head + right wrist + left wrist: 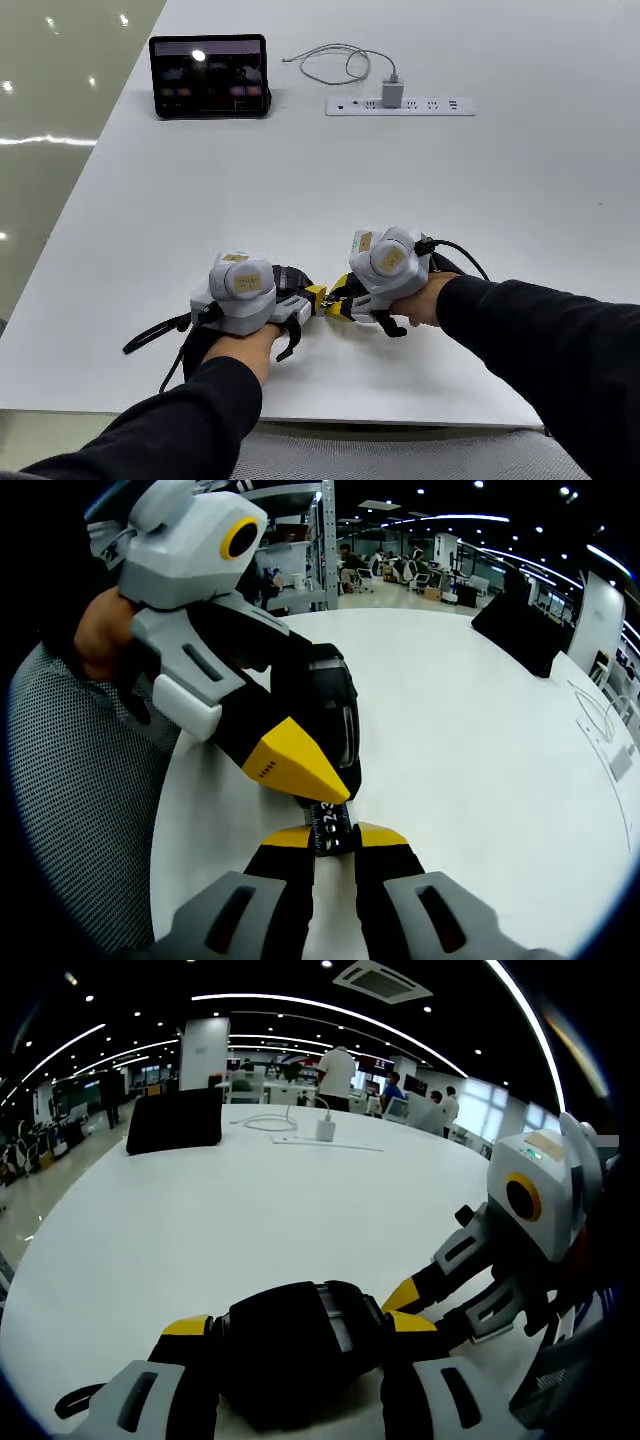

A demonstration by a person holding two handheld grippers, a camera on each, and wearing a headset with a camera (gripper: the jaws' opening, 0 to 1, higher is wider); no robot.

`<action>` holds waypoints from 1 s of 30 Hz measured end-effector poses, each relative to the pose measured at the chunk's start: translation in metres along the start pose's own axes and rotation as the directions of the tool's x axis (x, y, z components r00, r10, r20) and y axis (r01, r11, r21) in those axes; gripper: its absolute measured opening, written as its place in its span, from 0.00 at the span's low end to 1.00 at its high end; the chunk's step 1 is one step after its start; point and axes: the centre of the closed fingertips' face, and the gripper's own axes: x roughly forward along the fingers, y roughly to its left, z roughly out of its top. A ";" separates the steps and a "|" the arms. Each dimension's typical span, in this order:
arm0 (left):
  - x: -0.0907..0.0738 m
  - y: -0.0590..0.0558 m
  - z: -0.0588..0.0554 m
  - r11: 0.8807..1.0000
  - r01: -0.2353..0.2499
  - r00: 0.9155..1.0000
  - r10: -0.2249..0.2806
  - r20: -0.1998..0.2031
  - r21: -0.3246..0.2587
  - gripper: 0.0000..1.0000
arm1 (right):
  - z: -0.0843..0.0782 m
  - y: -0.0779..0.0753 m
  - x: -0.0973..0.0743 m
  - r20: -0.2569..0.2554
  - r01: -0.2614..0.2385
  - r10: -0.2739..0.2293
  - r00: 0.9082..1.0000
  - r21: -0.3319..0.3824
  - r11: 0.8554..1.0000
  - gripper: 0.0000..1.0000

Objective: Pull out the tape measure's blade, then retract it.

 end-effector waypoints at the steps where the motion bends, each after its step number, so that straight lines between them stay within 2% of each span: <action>1: 0.000 0.000 0.000 1.000 0.000 1.000 0.000 0.000 0.000 0.62 | 0.001 0.000 0.000 0.001 -0.002 0.002 1.000 0.002 1.000 0.10; 5: 0.000 -0.001 0.000 1.000 0.001 1.000 -0.001 0.000 0.001 0.62 | 0.005 0.001 0.003 0.010 0.002 -0.002 1.000 0.008 1.000 0.11; 12: -0.001 0.000 0.000 1.000 0.003 1.000 -0.003 0.003 0.001 0.62 | 0.005 0.002 0.000 0.019 0.012 -0.011 1.000 -0.040 0.999 0.12; 16: -0.001 -0.001 0.000 1.000 0.004 1.000 -0.004 0.003 0.001 0.62 | -0.003 0.001 -0.003 0.008 0.018 -0.018 1.000 -0.022 1.000 0.12; 17: -0.001 -0.001 0.000 1.000 0.003 1.000 -0.003 0.004 0.001 0.62 | -0.001 0.002 -0.005 0.032 0.010 -0.009 0.999 -0.033 0.999 0.12; 18: -0.001 -0.001 0.000 1.000 0.004 1.000 -0.004 0.004 -0.001 0.62 | -0.005 0.001 -0.008 0.016 0.016 -0.015 1.000 -0.019 1.000 0.12; 24: -0.001 -0.001 0.000 1.000 0.006 1.000 -0.006 0.003 -0.005 0.62 | -0.001 0.001 -0.006 0.043 0.018 -0.018 0.999 0.011 1.000 0.11; 30: -0.001 0.000 0.000 1.000 0.004 1.000 -0.004 0.005 -0.012 0.62 | 0.001 0.000 -0.004 0.042 0.020 -0.021 0.999 0.003 1.000 0.10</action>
